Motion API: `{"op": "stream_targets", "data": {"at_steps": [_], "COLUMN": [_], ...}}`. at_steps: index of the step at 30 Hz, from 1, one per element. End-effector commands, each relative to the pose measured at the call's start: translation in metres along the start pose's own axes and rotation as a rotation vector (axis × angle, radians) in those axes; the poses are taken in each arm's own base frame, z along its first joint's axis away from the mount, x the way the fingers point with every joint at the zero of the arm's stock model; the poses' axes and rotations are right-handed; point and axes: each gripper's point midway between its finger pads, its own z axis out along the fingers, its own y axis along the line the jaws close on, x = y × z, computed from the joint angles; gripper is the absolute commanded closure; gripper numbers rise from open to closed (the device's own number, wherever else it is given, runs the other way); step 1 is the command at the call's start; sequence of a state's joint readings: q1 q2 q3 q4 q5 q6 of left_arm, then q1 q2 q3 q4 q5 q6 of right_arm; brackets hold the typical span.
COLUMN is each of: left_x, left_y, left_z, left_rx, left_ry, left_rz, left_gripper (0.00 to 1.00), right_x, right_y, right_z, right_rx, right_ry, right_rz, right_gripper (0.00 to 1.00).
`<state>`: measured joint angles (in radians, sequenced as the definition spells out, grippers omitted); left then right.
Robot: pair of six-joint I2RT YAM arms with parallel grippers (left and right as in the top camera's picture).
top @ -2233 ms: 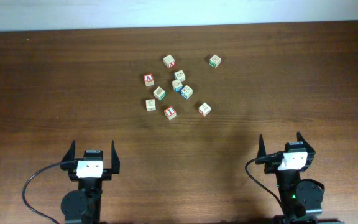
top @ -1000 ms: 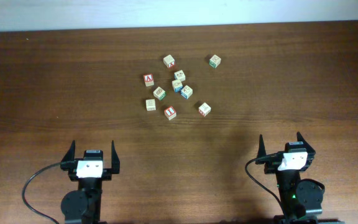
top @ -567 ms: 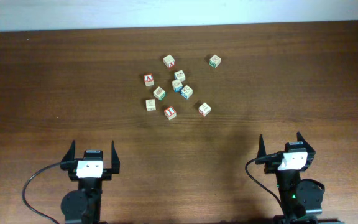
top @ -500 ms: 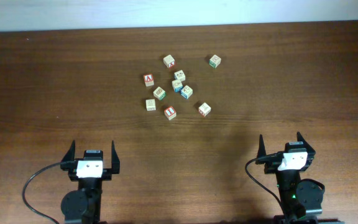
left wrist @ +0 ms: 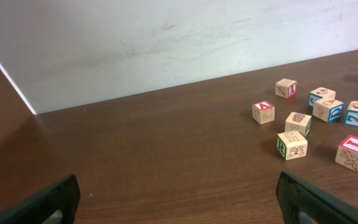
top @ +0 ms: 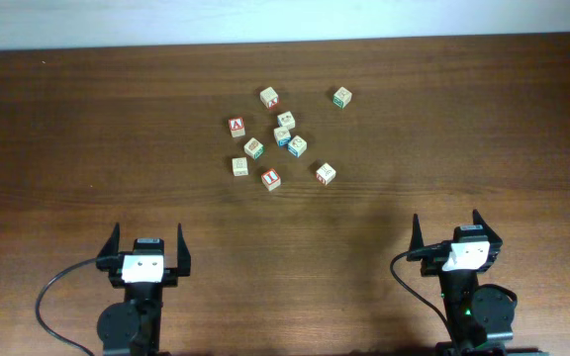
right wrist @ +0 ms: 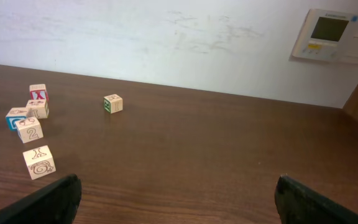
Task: Rotate 3 blocks
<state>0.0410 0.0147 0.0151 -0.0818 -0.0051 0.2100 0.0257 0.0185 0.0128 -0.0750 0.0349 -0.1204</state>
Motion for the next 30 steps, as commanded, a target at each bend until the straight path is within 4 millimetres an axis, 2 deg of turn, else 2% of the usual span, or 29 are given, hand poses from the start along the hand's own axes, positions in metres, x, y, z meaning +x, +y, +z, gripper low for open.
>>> {"op": "stream_targets", "data": {"at_steps": [1,7,8,11,13,17,21,22,24,26,27,29,30], "left_x": [0.001,0.001,0.000,-0.030,-0.046,-0.083,-0.135,-0.142,-0.160,-0.169,-0.179,-0.186,-0.190], "left_y": [0.001,-0.002,-0.002,-0.021,-0.028,-0.023,-0.025,-0.025,-0.024,-0.023,-0.021,-0.019,-0.017], "left_z": [0.000,0.000,0.000,-0.004,-0.008,-0.006,0.010,0.014,0.029,0.039,0.052,0.060,0.068], "left_rx": [-0.007,0.007,0.009,0.129,0.184,0.214,0.313,0.323,0.354,0.373,0.389,0.394,0.393], "left_ry": [0.000,-0.003,-0.008,-0.132,-0.156,-0.106,-0.018,0.005,0.079,0.133,0.204,0.252,0.283], "left_rz": [0.013,0.013,0.012,0.020,0.023,0.015,0.001,-0.002,-0.015,-0.025,-0.037,-0.043,-0.046], "left_gripper": [0.01,0.01,0.01,0.01,0.01,0.01,0.01,0.01,0.01,0.01,0.01,0.01,0.01], "right_x": [0.003,0.003,-0.002,-0.019,-0.036,-0.076,-0.113,-0.122,-0.145,-0.163,-0.177,-0.189,-0.192], "right_y": [-0.001,0.004,0.011,0.022,0.027,0.026,0.023,0.024,0.030,0.036,0.044,0.049,0.050], "right_z": [0.000,0.000,0.000,-0.002,-0.006,-0.017,-0.018,-0.017,-0.009,0.001,0.018,0.036,0.052], "right_rx": [0.004,-0.026,-0.065,-0.134,-0.169,-0.184,-0.191,-0.206,-0.258,-0.311,-0.378,-0.419,-0.436], "right_ry": [0.006,0.003,-0.018,-0.090,-0.144,-0.223,-0.230,-0.227,-0.196,-0.151,-0.077,-0.027,0.022], "right_rz": [-0.002,-0.002,-0.002,-0.005,-0.009,-0.010,-0.011,-0.013,-0.014,-0.011,-0.001,0.009,0.018], "right_gripper": [0.02,0.01,0.01,0.01,0.02,0.01,0.01,0.01,0.02,0.02,0.01,0.02,0.02]}}
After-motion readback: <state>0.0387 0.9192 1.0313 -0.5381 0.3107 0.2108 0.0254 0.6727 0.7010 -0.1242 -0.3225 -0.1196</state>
